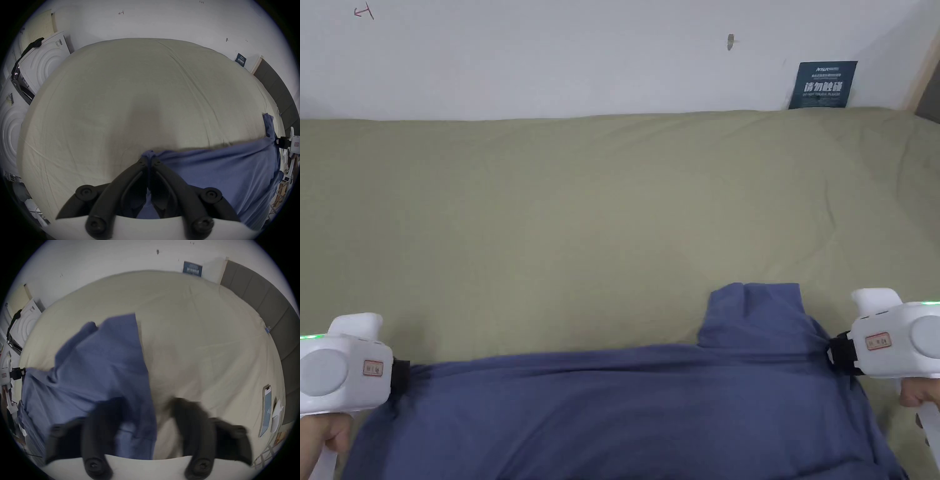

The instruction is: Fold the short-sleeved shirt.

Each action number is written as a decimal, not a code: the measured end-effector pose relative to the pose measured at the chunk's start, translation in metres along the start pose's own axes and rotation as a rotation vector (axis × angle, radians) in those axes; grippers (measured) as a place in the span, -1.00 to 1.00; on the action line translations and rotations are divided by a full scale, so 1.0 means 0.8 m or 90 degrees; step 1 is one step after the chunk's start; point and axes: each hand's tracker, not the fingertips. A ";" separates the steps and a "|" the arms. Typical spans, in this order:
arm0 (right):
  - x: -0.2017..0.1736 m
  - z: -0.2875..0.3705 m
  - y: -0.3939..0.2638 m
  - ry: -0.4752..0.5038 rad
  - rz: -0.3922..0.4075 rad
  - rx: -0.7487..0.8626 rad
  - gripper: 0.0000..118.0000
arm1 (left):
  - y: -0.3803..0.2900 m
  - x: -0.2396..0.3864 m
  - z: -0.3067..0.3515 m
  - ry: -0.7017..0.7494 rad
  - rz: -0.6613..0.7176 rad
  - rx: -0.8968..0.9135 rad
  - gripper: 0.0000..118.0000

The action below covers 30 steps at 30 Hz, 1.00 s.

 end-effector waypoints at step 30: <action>0.008 0.218 -0.273 0.116 -0.011 0.050 -0.97 | -0.287 -0.087 0.206 -0.076 -0.013 0.096 -0.97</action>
